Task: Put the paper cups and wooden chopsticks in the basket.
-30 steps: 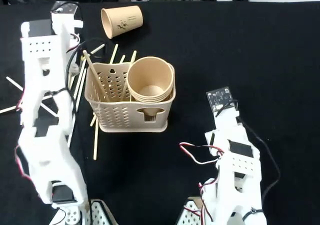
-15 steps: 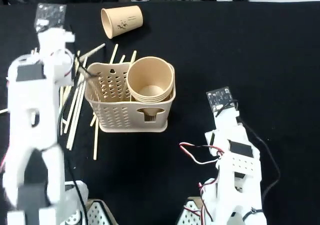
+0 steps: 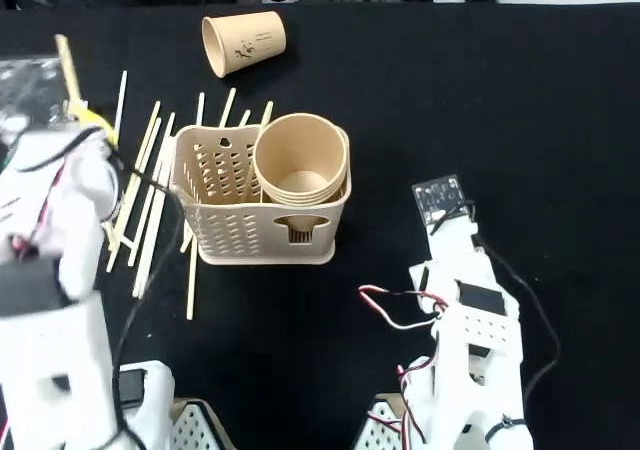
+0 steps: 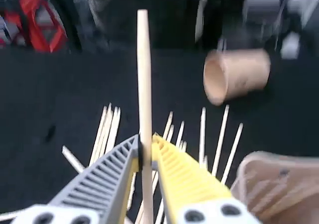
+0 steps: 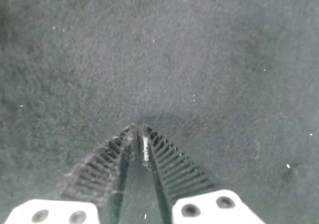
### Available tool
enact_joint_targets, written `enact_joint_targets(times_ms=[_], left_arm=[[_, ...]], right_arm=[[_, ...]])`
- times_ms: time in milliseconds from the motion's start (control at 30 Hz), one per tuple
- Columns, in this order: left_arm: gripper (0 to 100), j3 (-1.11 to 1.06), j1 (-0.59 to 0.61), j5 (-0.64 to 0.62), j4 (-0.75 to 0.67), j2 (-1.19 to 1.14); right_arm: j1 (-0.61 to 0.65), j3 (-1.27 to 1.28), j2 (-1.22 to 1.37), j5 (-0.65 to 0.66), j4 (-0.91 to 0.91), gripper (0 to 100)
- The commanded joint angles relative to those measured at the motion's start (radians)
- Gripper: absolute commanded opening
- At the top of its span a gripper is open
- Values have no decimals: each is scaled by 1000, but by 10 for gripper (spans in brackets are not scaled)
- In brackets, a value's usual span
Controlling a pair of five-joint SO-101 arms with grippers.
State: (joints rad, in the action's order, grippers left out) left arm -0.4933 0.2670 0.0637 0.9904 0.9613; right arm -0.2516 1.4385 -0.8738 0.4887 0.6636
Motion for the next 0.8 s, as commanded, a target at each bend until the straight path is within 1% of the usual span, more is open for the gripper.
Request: enact_joint_targets(times_ms=[0,133,233,300,400,533,667,767], left_arm=[[28,-27,5,-146,-103,230],[29,-140,-5,-235,-216,466],[29,-260,-71,-255,-333,641],[29,-326,-125,-255,-439,733],[29,-400,-199,-255,-575,815],[29,-466,-275,-255,-585,783],[29,-558,-311,-255,-525,703],[30,-610,-329,-252,-525,644]], right_arm=[[11,-2,-16,9,-17,12],[11,-2,-16,9,-17,12],[11,-2,-16,9,-17,12],[11,-2,-16,9,-17,12],[11,-2,-16,9,-17,12],[11,-2,-16,9,-17,12],[11,-2,-16,9,-17,12],[11,-2,-16,9,-17,12]])
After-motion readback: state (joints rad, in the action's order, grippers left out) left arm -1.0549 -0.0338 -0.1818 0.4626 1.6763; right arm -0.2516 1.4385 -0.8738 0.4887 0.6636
